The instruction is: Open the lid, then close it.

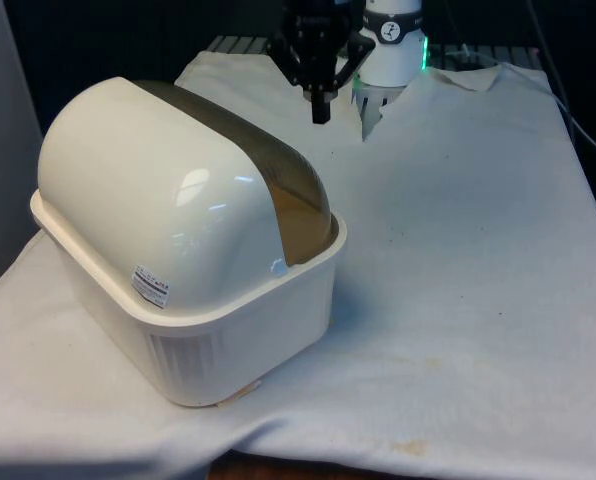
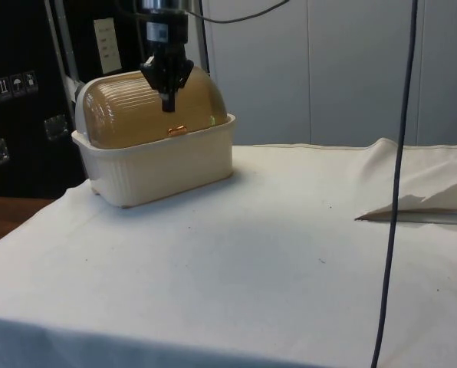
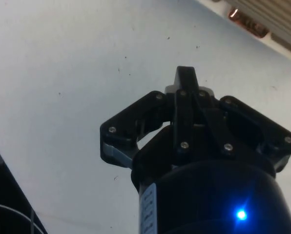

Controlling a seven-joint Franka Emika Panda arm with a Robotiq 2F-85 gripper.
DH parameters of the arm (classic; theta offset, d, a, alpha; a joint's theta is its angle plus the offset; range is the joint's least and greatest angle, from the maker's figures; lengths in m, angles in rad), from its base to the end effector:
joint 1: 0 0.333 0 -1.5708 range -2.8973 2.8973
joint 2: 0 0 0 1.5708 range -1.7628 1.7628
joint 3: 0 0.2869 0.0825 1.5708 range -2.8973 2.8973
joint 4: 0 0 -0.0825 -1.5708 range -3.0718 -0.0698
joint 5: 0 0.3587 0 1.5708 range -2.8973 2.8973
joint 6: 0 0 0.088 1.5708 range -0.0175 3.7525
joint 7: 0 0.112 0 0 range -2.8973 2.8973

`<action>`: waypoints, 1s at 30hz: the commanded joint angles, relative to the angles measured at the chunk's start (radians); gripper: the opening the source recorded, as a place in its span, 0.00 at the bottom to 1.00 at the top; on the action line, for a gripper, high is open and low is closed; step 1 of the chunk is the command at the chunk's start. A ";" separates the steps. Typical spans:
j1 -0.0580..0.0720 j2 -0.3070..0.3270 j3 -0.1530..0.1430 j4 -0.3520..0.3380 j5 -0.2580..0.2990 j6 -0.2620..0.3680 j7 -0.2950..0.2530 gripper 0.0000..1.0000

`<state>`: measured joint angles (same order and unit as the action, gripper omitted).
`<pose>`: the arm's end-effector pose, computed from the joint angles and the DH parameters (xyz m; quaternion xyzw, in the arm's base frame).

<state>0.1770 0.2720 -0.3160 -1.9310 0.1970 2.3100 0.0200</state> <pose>0.5901 -0.0701 0.3474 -0.9886 0.1327 -0.0639 0.0315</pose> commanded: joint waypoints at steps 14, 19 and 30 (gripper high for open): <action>0.004 -0.017 0.024 -0.019 -0.020 -0.017 -0.071 0.00; 0.006 -0.024 0.029 -0.022 -0.029 -0.022 -0.087 0.00; 0.003 -0.069 0.054 -0.059 -0.081 -0.039 -0.102 0.00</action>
<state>0.1780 0.2120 -0.2610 -1.9810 0.1220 2.2710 -0.0810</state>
